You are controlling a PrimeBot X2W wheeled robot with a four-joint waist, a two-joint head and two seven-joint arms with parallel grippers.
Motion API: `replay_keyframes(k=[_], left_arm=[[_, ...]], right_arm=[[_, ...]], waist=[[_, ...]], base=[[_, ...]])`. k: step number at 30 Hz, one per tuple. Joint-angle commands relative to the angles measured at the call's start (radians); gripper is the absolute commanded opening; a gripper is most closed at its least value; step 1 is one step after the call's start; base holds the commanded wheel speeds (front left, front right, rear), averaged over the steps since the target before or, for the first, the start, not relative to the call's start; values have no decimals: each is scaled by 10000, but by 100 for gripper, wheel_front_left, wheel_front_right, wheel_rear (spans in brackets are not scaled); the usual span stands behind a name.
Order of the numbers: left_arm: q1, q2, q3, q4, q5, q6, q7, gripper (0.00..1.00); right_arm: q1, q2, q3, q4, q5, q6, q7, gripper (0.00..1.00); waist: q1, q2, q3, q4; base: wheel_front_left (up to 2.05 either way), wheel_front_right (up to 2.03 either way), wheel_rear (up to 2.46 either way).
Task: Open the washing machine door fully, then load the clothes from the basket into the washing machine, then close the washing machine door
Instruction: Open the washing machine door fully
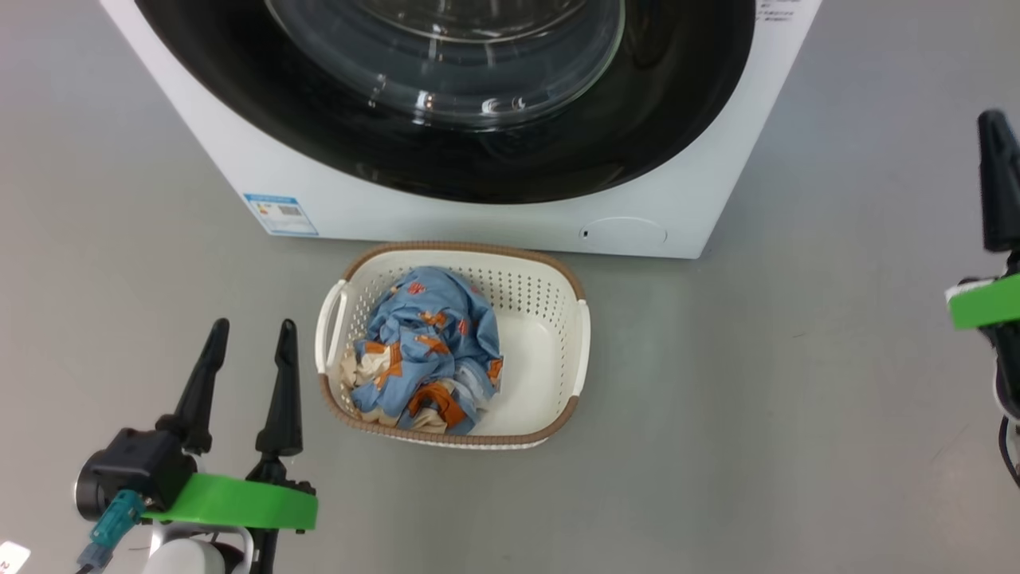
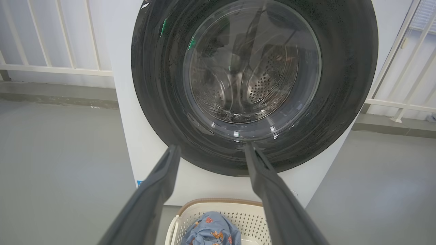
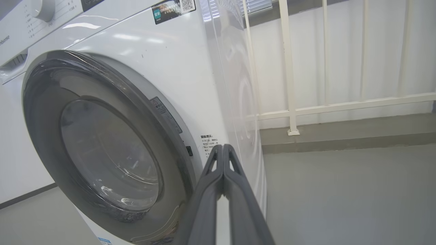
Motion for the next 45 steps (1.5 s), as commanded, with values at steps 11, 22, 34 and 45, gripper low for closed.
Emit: replay_keyframes(k=[11, 22, 34, 45], left_arm=[[-594, 108, 220, -460, 115, -31, -82, 100], [-975, 93, 147, -592, 54, -31, -82, 100], [-1414, 87, -13, -703, -110, -31, -82, 100], [-1585, 86, -130, -737, -325, 36, -82, 100]], right_arm=[[-1599, -974, 1064, 715, 2266, -11, -27, 0], [-3253, -1771, 1859, 971, 4798, -11, 1022, 0], [-4738, -2578, 2455, 910, 7277, -11, 2932, 0], [-5782, -2658, 3095, 1034, 8527, -11, 4709, 0]], waist=[[0, 0, 673, 407], [0, 0, 1389, 718], [0, 0, 2075, 993], [0, 0, 2449, 1250]], base=[[0, 0, 0], [0, 0, 0], [0, 0, 0], [0, 0, 0]])
